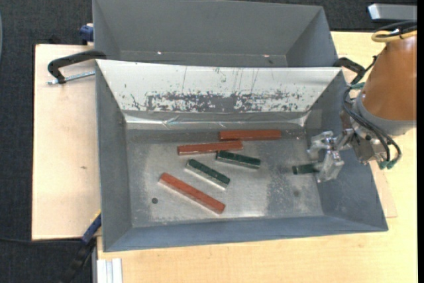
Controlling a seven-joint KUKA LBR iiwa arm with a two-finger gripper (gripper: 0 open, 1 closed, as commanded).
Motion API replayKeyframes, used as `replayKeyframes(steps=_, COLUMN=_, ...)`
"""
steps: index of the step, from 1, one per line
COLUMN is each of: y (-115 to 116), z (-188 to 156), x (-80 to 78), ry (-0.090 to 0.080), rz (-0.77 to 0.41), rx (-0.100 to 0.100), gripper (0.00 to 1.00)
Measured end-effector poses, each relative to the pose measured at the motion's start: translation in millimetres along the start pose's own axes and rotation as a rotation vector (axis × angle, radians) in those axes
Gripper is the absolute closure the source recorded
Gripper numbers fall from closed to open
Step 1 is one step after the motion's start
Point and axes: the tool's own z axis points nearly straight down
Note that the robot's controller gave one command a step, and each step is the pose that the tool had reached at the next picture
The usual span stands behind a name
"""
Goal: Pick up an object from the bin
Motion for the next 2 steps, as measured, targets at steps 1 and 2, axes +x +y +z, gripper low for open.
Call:
replayKeyframes(steps=1, y=0, z=0, x=0.0, ry=0.000, rz=0.000, rx=0.000, gripper=1.00)
replayKeyframes(steps=2, y=-15, z=-91, x=-9.8, ry=-0.001, rz=-0.013, rx=0.000, gripper=1.00)
